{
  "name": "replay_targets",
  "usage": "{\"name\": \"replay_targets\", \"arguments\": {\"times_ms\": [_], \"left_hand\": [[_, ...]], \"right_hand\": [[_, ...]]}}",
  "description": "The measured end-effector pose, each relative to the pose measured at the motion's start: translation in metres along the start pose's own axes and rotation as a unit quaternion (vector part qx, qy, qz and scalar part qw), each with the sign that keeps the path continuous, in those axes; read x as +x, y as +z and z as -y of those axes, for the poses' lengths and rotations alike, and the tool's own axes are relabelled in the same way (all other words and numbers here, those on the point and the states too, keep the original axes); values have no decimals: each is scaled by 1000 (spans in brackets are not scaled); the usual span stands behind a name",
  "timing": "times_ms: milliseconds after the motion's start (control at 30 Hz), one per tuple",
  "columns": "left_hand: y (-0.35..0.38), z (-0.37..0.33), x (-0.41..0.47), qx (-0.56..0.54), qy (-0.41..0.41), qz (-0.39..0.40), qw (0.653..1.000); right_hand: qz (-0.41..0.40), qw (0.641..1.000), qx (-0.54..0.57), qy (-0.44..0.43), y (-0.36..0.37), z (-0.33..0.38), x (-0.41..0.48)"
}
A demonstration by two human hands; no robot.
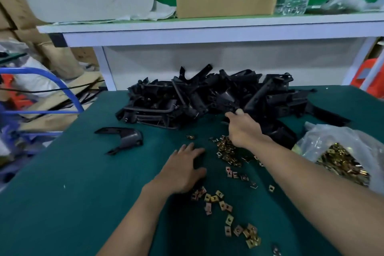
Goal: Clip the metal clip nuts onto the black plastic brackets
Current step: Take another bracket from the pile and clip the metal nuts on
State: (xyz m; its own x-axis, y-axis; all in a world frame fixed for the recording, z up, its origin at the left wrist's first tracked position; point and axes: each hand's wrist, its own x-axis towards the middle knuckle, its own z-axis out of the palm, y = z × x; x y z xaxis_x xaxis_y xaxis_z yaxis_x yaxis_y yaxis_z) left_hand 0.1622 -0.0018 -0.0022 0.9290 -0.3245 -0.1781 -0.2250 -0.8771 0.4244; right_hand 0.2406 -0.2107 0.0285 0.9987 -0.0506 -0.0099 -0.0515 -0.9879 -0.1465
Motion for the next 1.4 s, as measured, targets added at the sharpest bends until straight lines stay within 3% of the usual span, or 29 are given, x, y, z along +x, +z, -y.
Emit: {"name": "replay_targets", "arguments": {"times_ms": [67, 133, 233, 300, 367, 467, 533, 600, 667, 767, 867, 967, 1100, 1167, 1233, 1300, 1367, 1400], "left_hand": [[5, -6, 1, 43, 24, 23, 999], [9, -7, -2, 10, 44, 24, 999], [7, 1, -14, -131, 26, -88, 987], [0, 10, -23, -134, -16, -174, 975], [-6, 19, -31, -109, -35, -170, 979], [-12, 20, -38, -85, -37, -81, 992], [-12, 18, -38, -69, -55, -94, 992], [-8, 15, -36, -54, -64, -128, 988], [-2, 12, -34, -48, -61, -159, 984], [7, 13, -33, -66, -60, -215, 972], [11, 12, -32, -115, -57, -264, 956], [17, 5, -32, -148, -30, -266, 952], [18, -12, -40, -250, 36, -249, 935], [16, -22, -45, -320, 55, -195, 926], [15, -25, -46, -332, 58, -162, 927], [14, -25, -45, -342, 40, -160, 925], [13, -25, -44, -439, 11, -142, 887], [13, -26, -44, -515, -4, -129, 847]], "right_hand": [[-28, 999, -30, -26, -1, -2, 2], [-56, 997, -29, -46, -3, -2, 1], [-119, 990, 1, -75, -14, -4, -8], [-184, 976, 56, -104, -24, -8, -14], [-257, 947, 152, -119, -39, -14, -22], [-343, 894, 274, -93, -68, -27, -32], [-370, 847, 376, -67, -83, -32, -40], [-332, 778, 532, -42, -90, -35, -50], [-200, 725, 659, -18, -84, -34, -62], [-15, 679, 733, 30, -62, -25, -79], [41, 628, 774, 66, -30, -6, -90], [62, 592, 800, 73, -4, 7, -99], [19, 609, 791, 55, 18, 9, -104], [-10, 593, 803, 60, 22, 9, -105], [-42, 548, 831, 86, 23, 7, -104], [-76, 478, 867, 118, 25, 5, -103], [-107, 426, 888, 132, 25, 1, -101], [-113, 419, 892, 131, 25, 0, -102]]}}
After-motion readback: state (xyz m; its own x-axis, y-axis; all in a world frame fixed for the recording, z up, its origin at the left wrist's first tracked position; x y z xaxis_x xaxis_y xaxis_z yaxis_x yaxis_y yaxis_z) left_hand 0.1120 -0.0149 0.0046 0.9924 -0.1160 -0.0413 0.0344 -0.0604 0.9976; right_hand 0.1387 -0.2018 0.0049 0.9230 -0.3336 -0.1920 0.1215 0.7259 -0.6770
